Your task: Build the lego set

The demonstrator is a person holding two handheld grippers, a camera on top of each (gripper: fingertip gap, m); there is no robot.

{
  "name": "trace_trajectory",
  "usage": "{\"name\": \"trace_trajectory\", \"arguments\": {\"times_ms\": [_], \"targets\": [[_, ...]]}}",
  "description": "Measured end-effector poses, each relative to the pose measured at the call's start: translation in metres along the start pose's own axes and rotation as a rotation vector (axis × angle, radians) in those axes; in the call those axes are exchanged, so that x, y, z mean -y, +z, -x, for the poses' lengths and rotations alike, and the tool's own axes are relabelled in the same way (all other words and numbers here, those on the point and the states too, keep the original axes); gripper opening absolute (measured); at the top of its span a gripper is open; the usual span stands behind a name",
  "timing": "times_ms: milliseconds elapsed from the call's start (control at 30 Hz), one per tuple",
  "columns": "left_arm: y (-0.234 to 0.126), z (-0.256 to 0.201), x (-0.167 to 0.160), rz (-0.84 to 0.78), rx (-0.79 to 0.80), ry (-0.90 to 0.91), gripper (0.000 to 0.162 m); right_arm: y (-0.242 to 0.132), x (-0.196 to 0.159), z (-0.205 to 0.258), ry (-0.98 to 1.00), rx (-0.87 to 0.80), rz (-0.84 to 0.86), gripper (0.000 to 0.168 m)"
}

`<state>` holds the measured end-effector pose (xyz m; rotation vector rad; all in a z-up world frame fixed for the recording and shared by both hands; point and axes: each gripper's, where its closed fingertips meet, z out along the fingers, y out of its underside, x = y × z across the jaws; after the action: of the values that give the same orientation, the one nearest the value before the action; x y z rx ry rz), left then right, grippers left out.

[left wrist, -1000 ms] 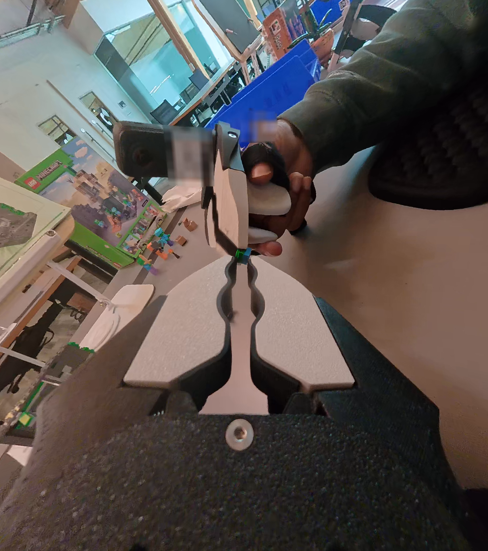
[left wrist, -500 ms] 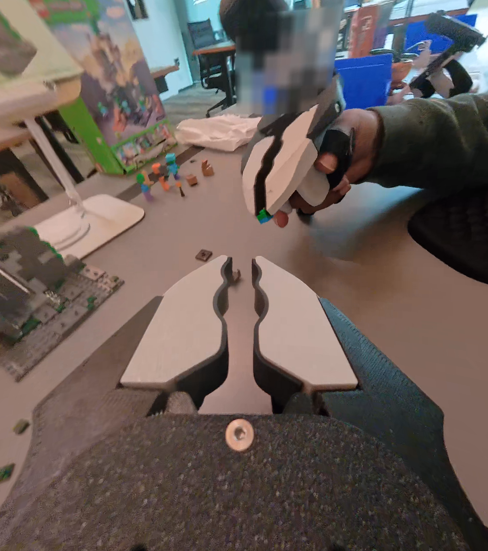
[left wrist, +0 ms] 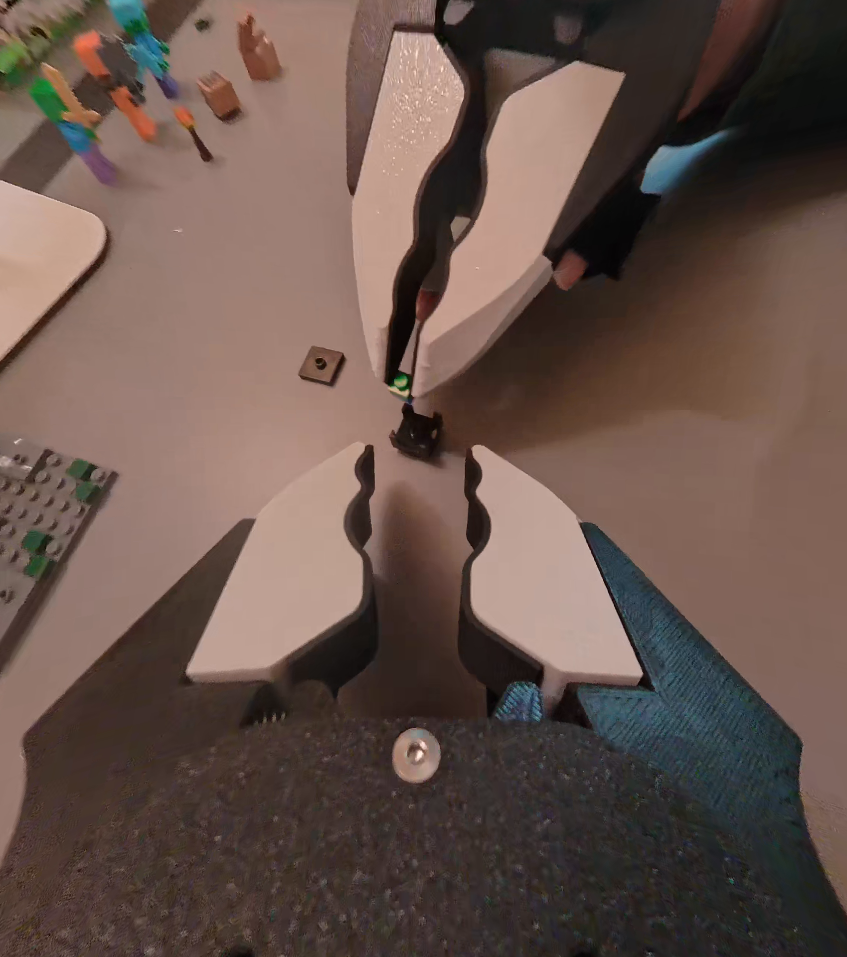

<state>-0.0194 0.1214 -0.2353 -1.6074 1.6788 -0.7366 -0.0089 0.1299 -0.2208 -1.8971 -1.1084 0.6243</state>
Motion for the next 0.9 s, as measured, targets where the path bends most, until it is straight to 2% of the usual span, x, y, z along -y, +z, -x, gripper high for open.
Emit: {"name": "trace_trajectory", "arguments": {"times_ms": [200, 600, 900], "targets": [[0.017, 0.0, -0.004, 0.07, -0.115, 0.083, 0.034, 0.003, -0.004, 0.002, -0.028, 0.015, 0.016, 0.008], [0.015, -0.002, -0.005, 0.068, -0.093, 0.093, 0.017, 0.01, -0.01, 0.007, -0.053, 0.063, 0.068, 0.008], [0.014, -0.002, -0.006, 0.063, -0.091, 0.084, 0.017, 0.009, -0.013, 0.01, -0.1, 0.097, 0.096, 0.008]]}}
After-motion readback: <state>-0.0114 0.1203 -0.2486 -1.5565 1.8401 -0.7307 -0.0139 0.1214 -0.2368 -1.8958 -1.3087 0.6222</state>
